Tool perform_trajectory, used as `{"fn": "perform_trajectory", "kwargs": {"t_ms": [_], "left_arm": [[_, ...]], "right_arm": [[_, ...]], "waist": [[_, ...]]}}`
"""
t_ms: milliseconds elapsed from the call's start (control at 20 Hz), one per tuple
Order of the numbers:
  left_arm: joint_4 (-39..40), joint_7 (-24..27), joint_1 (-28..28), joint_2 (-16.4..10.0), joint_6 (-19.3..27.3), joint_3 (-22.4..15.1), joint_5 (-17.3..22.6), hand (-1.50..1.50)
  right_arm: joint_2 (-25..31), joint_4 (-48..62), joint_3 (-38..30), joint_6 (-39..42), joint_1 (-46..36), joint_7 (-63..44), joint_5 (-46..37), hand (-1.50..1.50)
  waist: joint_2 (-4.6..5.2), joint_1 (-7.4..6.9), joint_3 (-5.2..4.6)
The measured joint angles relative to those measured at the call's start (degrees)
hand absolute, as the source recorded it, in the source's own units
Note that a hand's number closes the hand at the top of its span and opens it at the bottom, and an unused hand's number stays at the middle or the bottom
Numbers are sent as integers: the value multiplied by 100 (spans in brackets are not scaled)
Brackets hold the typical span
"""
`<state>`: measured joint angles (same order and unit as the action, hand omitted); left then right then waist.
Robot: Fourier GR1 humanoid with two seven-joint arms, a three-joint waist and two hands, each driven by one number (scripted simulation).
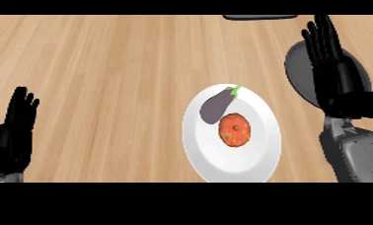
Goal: Pick the squash from the plate and place it in the pan
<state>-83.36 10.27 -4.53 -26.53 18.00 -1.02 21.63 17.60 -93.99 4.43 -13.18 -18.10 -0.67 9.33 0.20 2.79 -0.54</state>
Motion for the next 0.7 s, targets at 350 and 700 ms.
{"fn": "perform_trajectory", "kwargs": {"t_ms": [350, 700], "left_arm": [[-368, 148, 449, 514, -282, -897, -419, 0], [-679, -35, 581, 891, -375, -1574, -668, 0]], "right_arm": [[93, -577, 7, 68, 716, 107, -138, 150], [-86, -1648, 270, -633, 2934, 386, -886, -150]], "waist": [[-34, -19, 28], [-61, -14, 49]]}}
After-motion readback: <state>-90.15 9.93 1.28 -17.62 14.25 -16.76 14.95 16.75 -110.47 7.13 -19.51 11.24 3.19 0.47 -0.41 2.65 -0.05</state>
